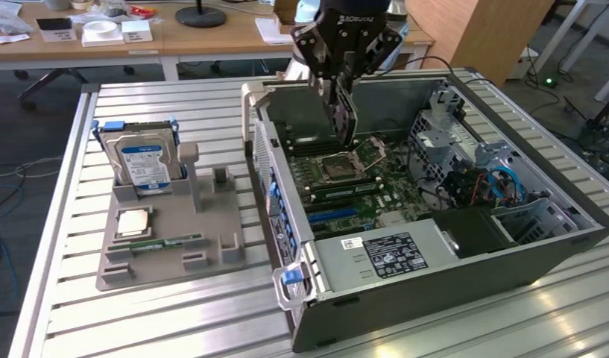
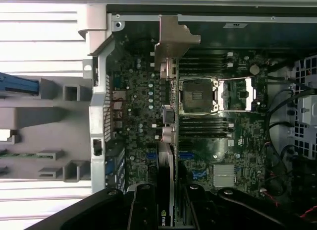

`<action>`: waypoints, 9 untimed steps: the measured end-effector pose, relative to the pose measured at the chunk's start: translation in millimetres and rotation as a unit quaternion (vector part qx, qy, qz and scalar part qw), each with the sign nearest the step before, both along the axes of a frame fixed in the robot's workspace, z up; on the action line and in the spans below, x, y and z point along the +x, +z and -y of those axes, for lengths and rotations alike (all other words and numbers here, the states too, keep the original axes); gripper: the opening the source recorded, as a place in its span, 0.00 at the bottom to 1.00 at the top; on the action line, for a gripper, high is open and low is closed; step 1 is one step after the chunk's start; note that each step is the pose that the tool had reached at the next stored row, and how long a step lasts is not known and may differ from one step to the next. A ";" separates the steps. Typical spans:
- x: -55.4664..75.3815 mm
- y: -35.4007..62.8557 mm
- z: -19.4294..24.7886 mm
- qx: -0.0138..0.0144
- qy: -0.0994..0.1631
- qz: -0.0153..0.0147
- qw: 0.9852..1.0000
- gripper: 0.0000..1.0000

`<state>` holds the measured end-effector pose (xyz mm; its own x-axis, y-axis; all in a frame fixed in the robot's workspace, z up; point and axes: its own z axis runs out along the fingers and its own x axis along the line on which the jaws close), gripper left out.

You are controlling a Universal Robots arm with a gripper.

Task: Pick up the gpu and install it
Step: 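Pick up the gpu and move the gpu toward the slot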

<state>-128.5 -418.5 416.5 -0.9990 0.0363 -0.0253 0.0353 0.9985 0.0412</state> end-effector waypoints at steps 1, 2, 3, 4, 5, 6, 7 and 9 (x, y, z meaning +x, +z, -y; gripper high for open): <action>4.3 0.0 -0.1 0.000 0.000 0.000 1.000 0.26; 8.7 0.0 -0.2 0.000 0.000 0.000 1.000 0.26; 13.1 0.0 -0.3 0.000 0.000 0.000 1.000 0.26; 17.3 0.0 -0.4 0.000 0.000 0.000 1.000 0.26; 21.3 0.0 -0.5 0.000 0.000 0.000 1.000 0.26; 25.1 0.0 -0.6 0.000 0.000 0.000 1.000 0.26; 29.4 0.0 -0.7 0.000 0.000 0.000 1.000 0.26; 37.2 0.0 -0.8 0.000 0.000 0.000 1.000 0.26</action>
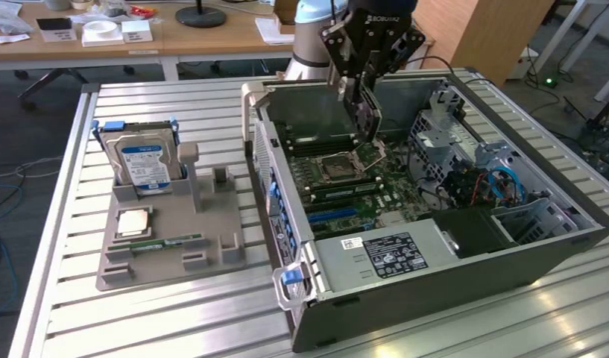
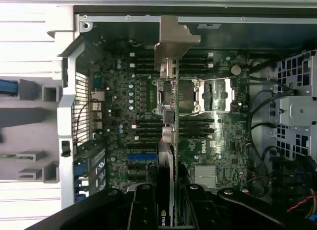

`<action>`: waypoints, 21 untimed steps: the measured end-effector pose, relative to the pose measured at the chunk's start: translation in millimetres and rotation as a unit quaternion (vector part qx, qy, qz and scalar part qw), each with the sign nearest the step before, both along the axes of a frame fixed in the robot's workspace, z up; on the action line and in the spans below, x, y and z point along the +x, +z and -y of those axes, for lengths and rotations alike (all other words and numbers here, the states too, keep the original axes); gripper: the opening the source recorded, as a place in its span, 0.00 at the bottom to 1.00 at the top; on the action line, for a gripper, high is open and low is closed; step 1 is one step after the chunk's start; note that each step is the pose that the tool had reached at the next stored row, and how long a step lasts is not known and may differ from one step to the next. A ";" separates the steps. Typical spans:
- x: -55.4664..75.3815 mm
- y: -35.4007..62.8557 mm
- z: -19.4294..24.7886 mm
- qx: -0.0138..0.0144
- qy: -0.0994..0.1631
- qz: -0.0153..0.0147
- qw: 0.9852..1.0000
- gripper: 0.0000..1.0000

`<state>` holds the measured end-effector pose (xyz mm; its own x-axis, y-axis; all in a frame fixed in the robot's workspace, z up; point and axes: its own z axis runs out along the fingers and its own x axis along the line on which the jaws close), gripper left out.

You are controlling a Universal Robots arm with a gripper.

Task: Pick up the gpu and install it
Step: 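Pick up the gpu and move the gpu toward the slot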

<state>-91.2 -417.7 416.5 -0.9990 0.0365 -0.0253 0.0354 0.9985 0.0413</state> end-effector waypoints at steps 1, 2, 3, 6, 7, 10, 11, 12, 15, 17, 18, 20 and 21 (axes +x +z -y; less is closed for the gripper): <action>4.0 0.0 -0.1 0.000 0.000 0.000 1.000 0.26; 8.0 0.0 -0.2 0.000 0.000 0.000 1.000 0.26; 11.8 0.0 -0.3 0.000 0.000 0.000 1.000 0.26; 23.0 0.0 -0.6 0.000 0.000 0.000 1.000 0.26; 26.7 0.0 -0.7 0.000 0.000 0.000 1.000 0.26; 38.0 0.0 -0.9 0.000 0.000 0.000 1.000 0.26; 41.8 0.0 -0.9 0.000 0.000 0.000 1.000 0.26; 45.4 0.0 -1.0 0.000 0.000 0.000 1.000 0.26; 56.2 0.0 -1.1 0.000 0.000 0.000 1.000 0.26; 63.7 0.0 -1.2 0.000 0.000 0.000 1.000 0.26; 67.0 0.0 -1.3 0.000 0.000 0.000 1.000 0.26; 72.2 0.0 -1.3 0.000 0.000 0.000 1.000 0.26; 72.9 0.0 -1.3 0.000 0.000 0.000 1.000 0.26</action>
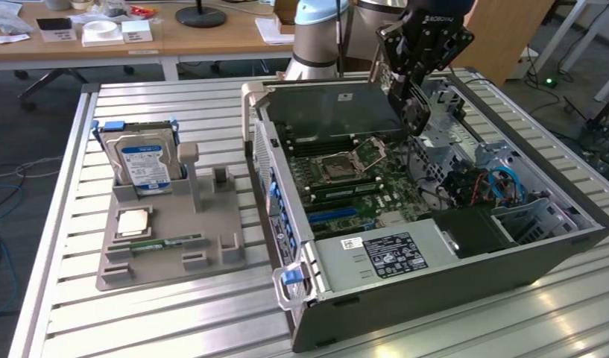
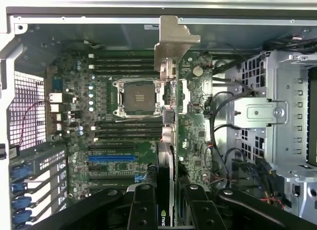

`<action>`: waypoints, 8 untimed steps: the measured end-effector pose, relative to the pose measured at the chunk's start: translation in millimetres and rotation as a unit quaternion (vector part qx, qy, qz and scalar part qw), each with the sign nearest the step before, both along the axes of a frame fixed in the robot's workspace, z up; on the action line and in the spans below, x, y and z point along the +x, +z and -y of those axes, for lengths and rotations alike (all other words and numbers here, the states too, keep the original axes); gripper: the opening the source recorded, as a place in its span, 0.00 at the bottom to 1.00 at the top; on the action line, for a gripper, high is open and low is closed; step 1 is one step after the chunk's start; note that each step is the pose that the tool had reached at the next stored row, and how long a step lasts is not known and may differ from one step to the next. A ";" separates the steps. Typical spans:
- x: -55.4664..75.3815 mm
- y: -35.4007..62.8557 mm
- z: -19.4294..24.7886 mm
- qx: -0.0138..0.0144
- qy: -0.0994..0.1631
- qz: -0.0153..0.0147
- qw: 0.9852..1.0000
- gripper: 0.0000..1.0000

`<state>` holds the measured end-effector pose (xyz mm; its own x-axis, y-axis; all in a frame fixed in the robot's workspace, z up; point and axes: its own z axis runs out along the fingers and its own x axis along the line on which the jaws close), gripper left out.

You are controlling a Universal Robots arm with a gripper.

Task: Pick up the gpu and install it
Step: 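Pick up the gpu and move the gpu toward the slot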

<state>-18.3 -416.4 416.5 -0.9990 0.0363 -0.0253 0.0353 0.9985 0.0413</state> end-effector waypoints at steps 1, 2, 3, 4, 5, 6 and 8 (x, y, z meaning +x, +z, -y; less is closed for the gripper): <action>0.0 0.0 0.0 0.000 0.000 0.000 1.000 0.26; 0.1 0.0 0.0 0.000 0.000 0.000 1.000 0.26; 0.1 0.0 -0.1 0.000 0.000 0.000 1.000 0.26; 0.1 0.0 -0.1 0.000 0.000 0.000 1.000 0.26; 0.1 0.0 0.0 0.000 0.000 0.000 1.000 0.26; 0.5 0.0 0.0 0.000 0.000 0.000 1.000 0.26; 1.4 -0.1 0.0 0.000 0.000 0.000 1.000 0.26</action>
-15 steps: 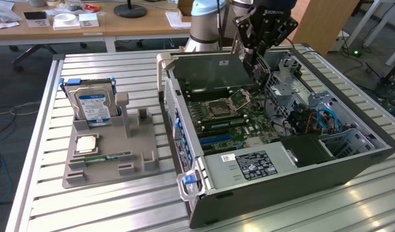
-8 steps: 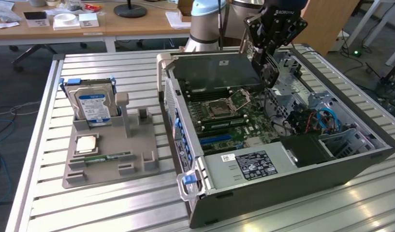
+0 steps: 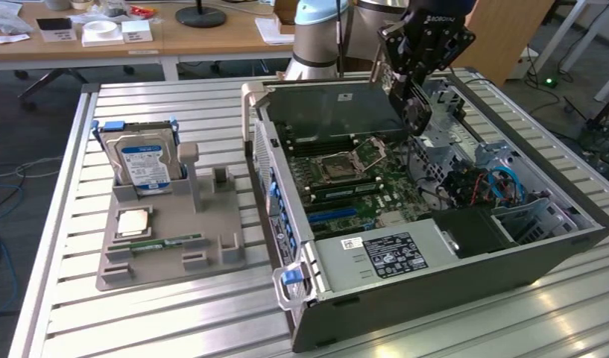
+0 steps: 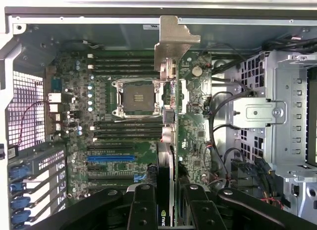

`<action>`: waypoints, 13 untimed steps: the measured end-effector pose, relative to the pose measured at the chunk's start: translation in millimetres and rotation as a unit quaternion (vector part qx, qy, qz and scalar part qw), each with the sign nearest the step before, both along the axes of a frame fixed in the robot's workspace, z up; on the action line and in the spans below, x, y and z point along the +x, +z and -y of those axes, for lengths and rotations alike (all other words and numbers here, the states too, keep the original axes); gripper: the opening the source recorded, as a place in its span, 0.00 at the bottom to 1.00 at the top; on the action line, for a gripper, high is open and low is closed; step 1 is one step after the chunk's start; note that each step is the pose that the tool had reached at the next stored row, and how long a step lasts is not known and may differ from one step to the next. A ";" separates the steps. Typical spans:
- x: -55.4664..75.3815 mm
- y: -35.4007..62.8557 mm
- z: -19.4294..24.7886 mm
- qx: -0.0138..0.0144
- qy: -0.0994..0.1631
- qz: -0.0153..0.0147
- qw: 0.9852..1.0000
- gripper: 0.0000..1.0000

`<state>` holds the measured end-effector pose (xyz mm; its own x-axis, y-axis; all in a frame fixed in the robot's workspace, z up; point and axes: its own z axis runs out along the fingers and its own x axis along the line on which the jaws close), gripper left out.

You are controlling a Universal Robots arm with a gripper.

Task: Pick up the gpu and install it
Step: 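Pick up the gpu and move the gpu toward the slot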

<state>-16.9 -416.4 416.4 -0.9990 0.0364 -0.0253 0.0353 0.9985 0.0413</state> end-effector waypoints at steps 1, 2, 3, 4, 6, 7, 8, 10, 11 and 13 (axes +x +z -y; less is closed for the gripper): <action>0.4 0.0 0.0 0.000 0.000 0.000 1.000 0.26; 0.8 0.0 0.0 0.000 0.000 0.000 1.000 0.26; 1.3 0.0 0.0 0.000 0.000 0.000 1.000 0.26; 1.7 0.0 0.0 0.000 0.000 0.000 1.000 0.26; 2.2 0.0 0.0 0.000 0.000 0.000 1.000 0.26; 3.5 0.0 -0.1 0.000 0.000 0.000 1.000 0.26; 5.1 0.0 0.0 0.000 0.000 0.000 1.000 0.26; 9.3 0.0 0.0 0.000 0.000 0.000 1.000 0.26; 11.7 0.0 0.0 0.000 0.000 0.000 1.000 0.26; 16.8 -0.1 0.0 0.000 0.000 0.000 1.000 0.26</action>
<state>-0.1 -416.4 416.3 -0.9990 0.0364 -0.0253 0.0354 0.9985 0.0413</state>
